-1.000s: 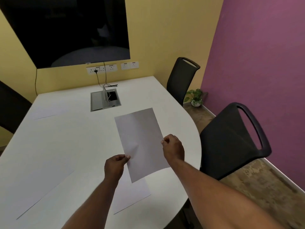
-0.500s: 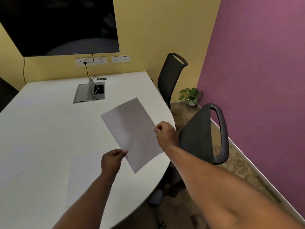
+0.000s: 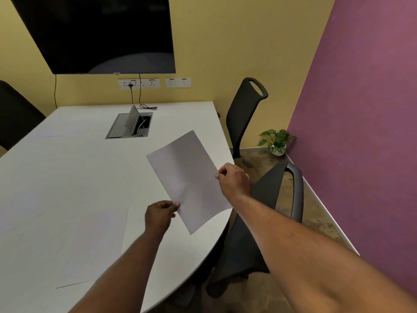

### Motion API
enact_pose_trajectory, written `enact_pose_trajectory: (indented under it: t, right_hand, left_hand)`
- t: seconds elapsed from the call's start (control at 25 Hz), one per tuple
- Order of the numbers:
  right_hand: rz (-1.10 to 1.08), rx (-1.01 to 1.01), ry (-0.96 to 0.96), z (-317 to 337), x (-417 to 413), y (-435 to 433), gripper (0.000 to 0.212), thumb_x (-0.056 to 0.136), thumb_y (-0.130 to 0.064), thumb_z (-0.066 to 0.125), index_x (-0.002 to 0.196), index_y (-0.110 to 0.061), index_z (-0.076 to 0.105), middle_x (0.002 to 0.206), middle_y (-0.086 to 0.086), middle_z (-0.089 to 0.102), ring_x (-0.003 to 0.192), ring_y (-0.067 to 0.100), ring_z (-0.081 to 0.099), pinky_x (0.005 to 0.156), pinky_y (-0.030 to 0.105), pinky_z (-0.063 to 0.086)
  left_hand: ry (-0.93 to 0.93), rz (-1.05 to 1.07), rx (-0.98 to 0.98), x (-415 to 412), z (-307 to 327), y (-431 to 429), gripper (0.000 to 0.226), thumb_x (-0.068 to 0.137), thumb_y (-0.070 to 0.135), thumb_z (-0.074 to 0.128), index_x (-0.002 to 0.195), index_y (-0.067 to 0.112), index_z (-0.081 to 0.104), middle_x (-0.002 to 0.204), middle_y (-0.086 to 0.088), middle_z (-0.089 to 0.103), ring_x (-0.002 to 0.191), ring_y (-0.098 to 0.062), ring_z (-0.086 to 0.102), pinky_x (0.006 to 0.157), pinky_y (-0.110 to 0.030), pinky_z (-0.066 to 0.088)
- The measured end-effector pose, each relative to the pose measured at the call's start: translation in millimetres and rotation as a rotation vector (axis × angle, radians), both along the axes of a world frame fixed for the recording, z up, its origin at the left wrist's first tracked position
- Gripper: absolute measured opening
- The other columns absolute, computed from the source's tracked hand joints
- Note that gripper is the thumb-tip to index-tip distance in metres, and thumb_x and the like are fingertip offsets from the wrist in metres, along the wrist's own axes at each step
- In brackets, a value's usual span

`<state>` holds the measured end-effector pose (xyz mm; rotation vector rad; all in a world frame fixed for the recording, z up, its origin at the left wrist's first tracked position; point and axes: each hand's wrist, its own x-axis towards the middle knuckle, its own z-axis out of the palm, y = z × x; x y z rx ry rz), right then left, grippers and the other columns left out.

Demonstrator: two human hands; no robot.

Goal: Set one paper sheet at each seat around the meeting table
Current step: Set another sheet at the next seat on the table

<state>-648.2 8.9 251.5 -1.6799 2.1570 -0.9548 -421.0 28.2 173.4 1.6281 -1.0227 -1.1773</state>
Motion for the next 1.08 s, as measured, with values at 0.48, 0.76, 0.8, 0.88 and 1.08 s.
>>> enact_pose_trajectory:
  t: [0.48, 0.76, 0.8, 0.88, 1.08]
  right_hand:
    - [0.236, 0.125, 0.04, -14.3, -54.8, -130.9, 0.013, 0.093, -0.027, 0.068, 0.08, -0.027, 0.063, 0.079, -0.01, 0.065, 0.078, 0.015, 0.062, 0.083, 0.043, 0.055]
    - [0.405, 0.22, 0.049, -50.0, -55.3, -196.3, 0.021, 0.088, -0.021, 0.064, 0.07, -0.029, 0.057, 0.067, -0.023, 0.054, 0.068, 0.004, 0.052, 0.084, 0.041, 0.051]
    - [0.438, 0.247, 0.029, -59.3, -54.2, -205.1, 0.018, 0.087, -0.023, 0.064, 0.071, -0.027, 0.058, 0.068, -0.021, 0.056, 0.068, 0.004, 0.052, 0.084, 0.04, 0.051]
    - [0.507, 0.312, -0.01, -75.9, -46.2, -220.2, 0.016, 0.086, -0.027, 0.067, 0.073, -0.025, 0.06, 0.071, -0.017, 0.059, 0.073, 0.012, 0.059, 0.081, 0.037, 0.05]
    - [0.659, 0.387, -0.029, -115.9, -33.1, -243.6, 0.015, 0.085, -0.032, 0.069, 0.075, -0.023, 0.063, 0.072, -0.013, 0.059, 0.076, 0.02, 0.061, 0.08, 0.037, 0.051]
  left_hand:
    - [-0.025, 0.208, 0.049, -68.6, -8.2, -80.6, 0.011, 0.075, 0.024, 0.085, 0.073, 0.016, 0.077, 0.072, 0.004, 0.077, 0.062, -0.018, 0.071, 0.07, -0.03, 0.054]
    - [-0.115, 0.394, 0.135, -71.0, -25.9, -96.7, 0.015, 0.076, 0.028, 0.084, 0.071, 0.016, 0.075, 0.072, 0.004, 0.076, 0.063, -0.018, 0.069, 0.06, -0.023, 0.045]
    - [-0.141, 0.426, 0.151, -71.1, -27.6, -96.8, 0.015, 0.076, 0.028, 0.083, 0.071, 0.017, 0.075, 0.073, 0.004, 0.076, 0.063, -0.017, 0.068, 0.059, -0.023, 0.044]
    - [-0.206, 0.518, 0.197, -71.1, -30.9, -93.7, 0.016, 0.077, 0.03, 0.083, 0.071, 0.018, 0.075, 0.072, 0.003, 0.075, 0.062, -0.015, 0.068, 0.057, -0.022, 0.043]
    - [-0.288, 0.693, 0.313, -79.8, -47.6, -77.8, 0.015, 0.077, 0.031, 0.082, 0.075, 0.02, 0.073, 0.077, -0.001, 0.073, 0.077, -0.023, 0.069, 0.072, -0.031, 0.051]
